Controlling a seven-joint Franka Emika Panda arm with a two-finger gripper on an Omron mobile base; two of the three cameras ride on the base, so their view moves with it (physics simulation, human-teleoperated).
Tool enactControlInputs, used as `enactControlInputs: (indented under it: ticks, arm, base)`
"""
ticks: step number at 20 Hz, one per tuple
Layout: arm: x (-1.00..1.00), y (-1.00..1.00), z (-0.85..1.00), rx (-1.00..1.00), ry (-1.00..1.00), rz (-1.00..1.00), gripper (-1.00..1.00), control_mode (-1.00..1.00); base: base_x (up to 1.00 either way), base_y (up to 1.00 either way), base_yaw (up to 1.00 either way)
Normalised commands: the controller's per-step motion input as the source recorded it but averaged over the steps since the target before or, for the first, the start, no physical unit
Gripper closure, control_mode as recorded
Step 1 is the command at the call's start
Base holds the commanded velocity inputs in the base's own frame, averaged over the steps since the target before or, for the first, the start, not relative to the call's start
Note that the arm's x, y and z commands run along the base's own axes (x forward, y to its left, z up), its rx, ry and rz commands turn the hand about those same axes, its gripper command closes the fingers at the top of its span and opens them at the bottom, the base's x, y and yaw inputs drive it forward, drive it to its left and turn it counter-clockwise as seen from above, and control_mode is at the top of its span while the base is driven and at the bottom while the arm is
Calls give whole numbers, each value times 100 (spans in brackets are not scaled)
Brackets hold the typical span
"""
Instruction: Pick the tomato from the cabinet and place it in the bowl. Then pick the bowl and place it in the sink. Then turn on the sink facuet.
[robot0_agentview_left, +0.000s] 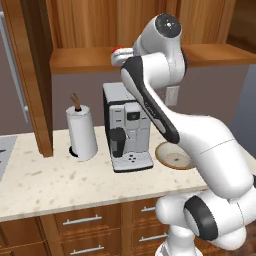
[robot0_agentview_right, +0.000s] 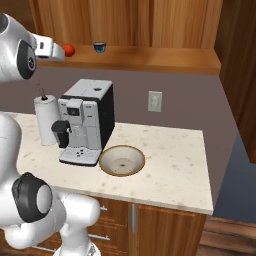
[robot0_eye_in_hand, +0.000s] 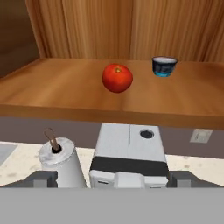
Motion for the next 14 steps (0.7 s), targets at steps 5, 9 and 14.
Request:
enactControlInputs:
  ticks: [5,9,14]
  arm:
    - [63,5,18,4,0,0,-100,-100]
    - [60,0,-12,1,0,0,-100,-100]
    - [61,1,-40,0,0,0,-100,-100]
  base:
    - [0,0,0]
    - [0,0,0]
    - [0,0,0]
